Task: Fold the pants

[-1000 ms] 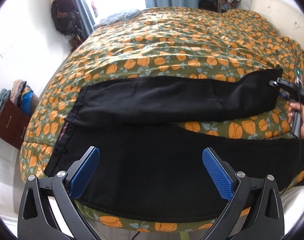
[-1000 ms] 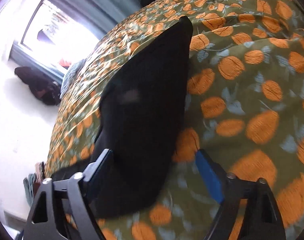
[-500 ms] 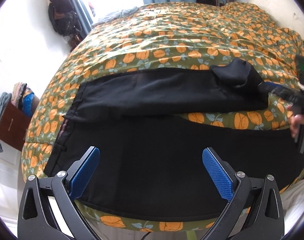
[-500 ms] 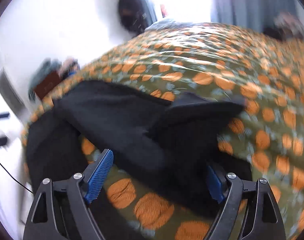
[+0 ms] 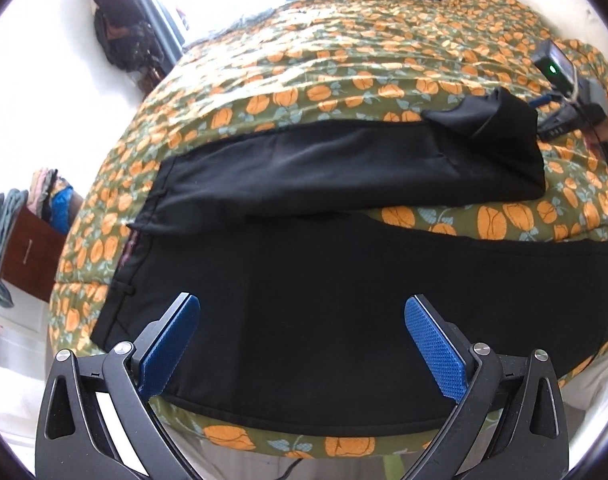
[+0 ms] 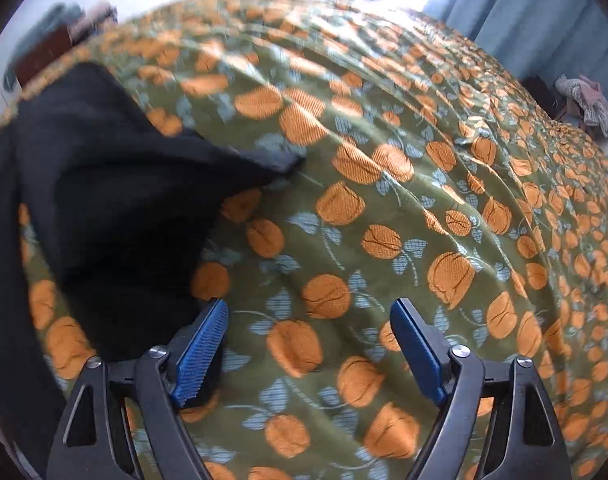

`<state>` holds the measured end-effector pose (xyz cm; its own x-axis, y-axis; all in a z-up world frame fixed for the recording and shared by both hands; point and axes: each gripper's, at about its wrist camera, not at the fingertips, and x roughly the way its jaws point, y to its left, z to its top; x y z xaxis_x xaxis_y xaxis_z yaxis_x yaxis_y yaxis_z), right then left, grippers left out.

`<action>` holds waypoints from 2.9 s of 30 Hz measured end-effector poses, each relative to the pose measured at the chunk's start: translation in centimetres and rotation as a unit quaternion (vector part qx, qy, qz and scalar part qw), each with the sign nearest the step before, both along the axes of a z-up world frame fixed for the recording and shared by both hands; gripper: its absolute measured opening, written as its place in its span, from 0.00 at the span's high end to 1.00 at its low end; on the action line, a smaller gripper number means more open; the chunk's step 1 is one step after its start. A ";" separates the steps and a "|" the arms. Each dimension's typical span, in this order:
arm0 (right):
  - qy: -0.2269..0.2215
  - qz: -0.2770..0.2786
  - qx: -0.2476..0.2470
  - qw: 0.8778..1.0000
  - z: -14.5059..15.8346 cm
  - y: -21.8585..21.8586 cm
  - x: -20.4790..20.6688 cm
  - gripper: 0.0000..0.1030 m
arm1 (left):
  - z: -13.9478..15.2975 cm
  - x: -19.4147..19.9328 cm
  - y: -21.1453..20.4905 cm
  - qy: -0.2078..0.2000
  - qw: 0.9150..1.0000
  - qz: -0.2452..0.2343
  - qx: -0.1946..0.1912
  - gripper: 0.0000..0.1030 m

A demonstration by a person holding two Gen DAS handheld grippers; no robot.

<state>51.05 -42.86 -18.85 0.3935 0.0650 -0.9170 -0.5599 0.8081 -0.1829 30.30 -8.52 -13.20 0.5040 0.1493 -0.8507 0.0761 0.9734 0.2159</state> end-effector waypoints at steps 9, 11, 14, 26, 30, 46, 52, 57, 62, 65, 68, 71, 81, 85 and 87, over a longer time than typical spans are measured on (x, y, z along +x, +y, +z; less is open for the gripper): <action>0.115 0.105 0.340 0.927 3.6 11.0 -6.7 0.24 | 0.8 -0.6 0.9 -0.013 1.000 0.006 -0.003 0.00; 0.101 0.120 0.342 0.926 3.8 9.6 -8.5 0.24 | 0.6 -0.7 1.9 -0.012 1.000 0.016 -0.003 0.00; 0.083 0.061 0.352 0.930 4.2 4.0 -8.6 0.24 | -0.2 -0.7 3.1 -0.002 0.999 0.032 -0.015 0.00; 0.167 0.065 0.245 0.953 3.1 9.1 -1.0 0.30 | -0.8 -1.4 1.5 0.004 1.000 0.011 -0.010 0.00; 0.202 0.074 0.229 0.949 0.1 14.5 0.8 0.40 | -0.8 -1.7 1.8 0.005 1.000 0.012 -0.006 0.00; 0.087 -0.028 0.294 0.951 9.0 2.4 -2.3 0.96 | -1.6 -2.3 2.6 0.016 0.999 0.023 -0.020 0.00; -0.032 -0.245 0.334 0.909 14.5 -19.4 -11.0 0.97 | -1.6 -2.3 2.0 0.011 0.999 0.017 -0.028 0.00; -0.059 -0.430 0.194 0.880 11.2 -31.2 -19.5 0.96 | -2.1 -2.3 0.5 0.020 0.999 0.002 -0.027 0.00; -0.031 -0.484 0.100 0.869 6.5 -35.0 -23.9 0.60 | -1.7 -2.2 -0.2 0.012 1.000 -0.004 -0.017 0.00; -0.043 -0.459 0.140 0.876 7.3 -34.8 -23.9 0.59 | -1.7 -1.6 0.3 0.009 1.000 0.004 -0.008 0.00; -0.061 -0.422 0.135 0.895 7.9 -33.0 -21.8 0.49 | -2.0 -0.3 0.9 0.001 1.000 0.009 0.005 0.00; -0.073 -0.389 0.102 0.913 7.4 -31.1 -18.2 0.39 | -2.6 1.7 1.3 -0.005 0.999 0.016 0.028 0.00; -0.042 -0.383 0.089 0.919 5.5 -30.5 -9.5 0.38 | -7.0 14.3 1.9 -0.039 0.996 0.010 0.074 0.00; -0.028 -0.363 0.093 0.927 4.7 -29.2 -9.8 0.38 | -12.5 18.3 2.2 -0.004 0.994 0.023 0.106 0.00; -0.024 -0.356 0.078 0.931 4.5 -29.2 -10.3 0.38 | -11.8 18.9 2.5 -0.010 0.995 0.037 0.095 0.00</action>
<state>40.80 -72.07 -14.33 0.4278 -0.0969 -0.8987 0.1337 0.9901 -0.0432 49.16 -6.01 -24.98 0.5026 0.3440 -0.7931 -0.0007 0.9176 0.3976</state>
